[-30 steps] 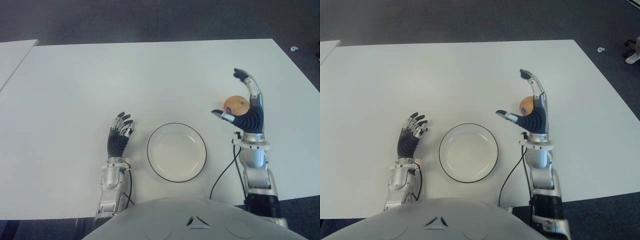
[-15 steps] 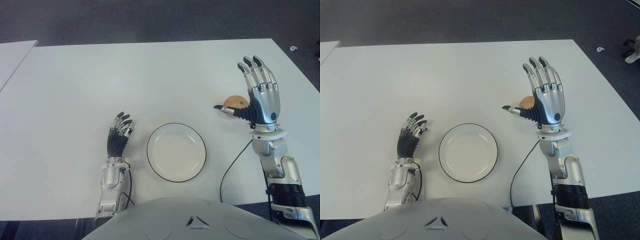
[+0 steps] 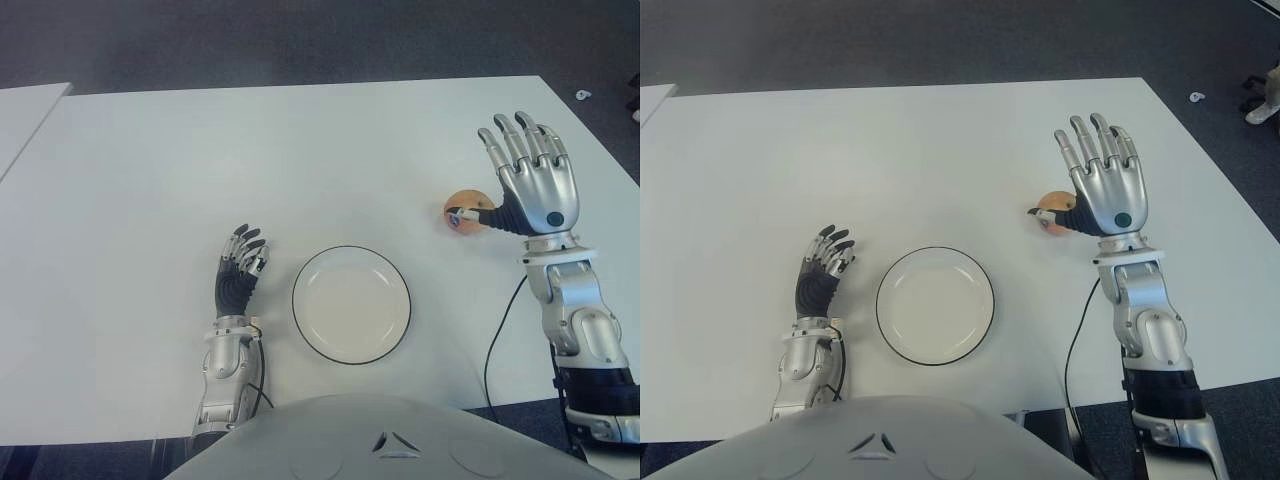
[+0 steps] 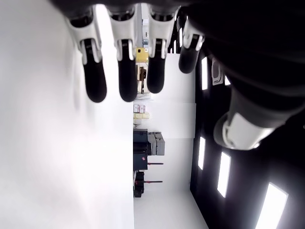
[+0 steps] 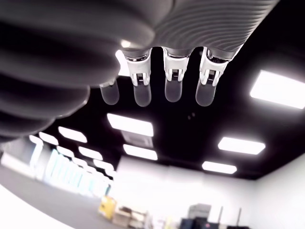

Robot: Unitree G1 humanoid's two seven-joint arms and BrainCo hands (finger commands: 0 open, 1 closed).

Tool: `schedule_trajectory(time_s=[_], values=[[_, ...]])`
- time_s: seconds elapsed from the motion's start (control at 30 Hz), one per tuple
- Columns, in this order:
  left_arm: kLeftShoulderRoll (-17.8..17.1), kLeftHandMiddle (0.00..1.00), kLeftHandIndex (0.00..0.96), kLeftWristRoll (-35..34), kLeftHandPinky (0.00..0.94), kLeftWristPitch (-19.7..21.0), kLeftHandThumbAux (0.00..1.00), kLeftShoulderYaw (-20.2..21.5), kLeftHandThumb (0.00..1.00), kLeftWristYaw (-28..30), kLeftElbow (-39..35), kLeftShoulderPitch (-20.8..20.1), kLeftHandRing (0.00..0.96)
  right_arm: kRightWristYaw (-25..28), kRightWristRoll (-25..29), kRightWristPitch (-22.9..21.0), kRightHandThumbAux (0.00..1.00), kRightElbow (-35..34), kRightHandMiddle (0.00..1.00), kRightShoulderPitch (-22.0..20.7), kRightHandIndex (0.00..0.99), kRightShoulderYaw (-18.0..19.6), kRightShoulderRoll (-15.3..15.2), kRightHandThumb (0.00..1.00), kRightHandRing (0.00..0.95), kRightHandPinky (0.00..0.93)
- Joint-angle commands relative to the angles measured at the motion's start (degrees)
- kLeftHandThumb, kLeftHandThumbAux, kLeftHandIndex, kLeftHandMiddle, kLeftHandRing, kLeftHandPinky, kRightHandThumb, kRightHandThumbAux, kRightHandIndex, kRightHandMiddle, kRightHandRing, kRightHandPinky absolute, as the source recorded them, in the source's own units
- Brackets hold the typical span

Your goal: Put the apples into the plate.

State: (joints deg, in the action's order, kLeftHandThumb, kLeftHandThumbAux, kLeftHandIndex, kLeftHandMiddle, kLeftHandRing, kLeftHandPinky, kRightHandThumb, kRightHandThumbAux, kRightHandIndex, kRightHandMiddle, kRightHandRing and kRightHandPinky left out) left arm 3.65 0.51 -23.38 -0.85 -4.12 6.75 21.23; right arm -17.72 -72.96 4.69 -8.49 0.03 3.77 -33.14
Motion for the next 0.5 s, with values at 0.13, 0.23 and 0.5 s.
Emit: schedule_trajectory(time_s=[0.13, 0.23, 0.5], values=[[0.0, 0.236, 0.162, -0.2, 0.361, 1.9, 0.608, -0.3, 0.408, 0.8, 1.9, 0.7, 0.297, 0.1, 3.1, -0.7, 0.391, 15.0, 0.05, -7.7, 0.03, -3.2, -4.4, 0.462, 0.0, 0.0], [0.0, 0.235, 0.16, -0.2, 0.357, 1.8, 0.605, -0.2, 0.406, 0.8, 2.0, 0.6, 0.296, 0.4, 4.7, -0.4, 0.391, 20.1, 0.043, -10.1, 0.02, -4.4, -5.8, 0.455, 0.0, 0.0], [-0.2, 0.235, 0.16, -0.8, 0.354, 1.5, 0.601, 0.3, 0.404, 1.2, 2.2, 0.7, 0.293, -4.4, 10.9, 5.7, 0.394, 42.5, 0.046, -16.8, 0.032, -8.7, -8.3, 0.44, 0.005, 0.0]])
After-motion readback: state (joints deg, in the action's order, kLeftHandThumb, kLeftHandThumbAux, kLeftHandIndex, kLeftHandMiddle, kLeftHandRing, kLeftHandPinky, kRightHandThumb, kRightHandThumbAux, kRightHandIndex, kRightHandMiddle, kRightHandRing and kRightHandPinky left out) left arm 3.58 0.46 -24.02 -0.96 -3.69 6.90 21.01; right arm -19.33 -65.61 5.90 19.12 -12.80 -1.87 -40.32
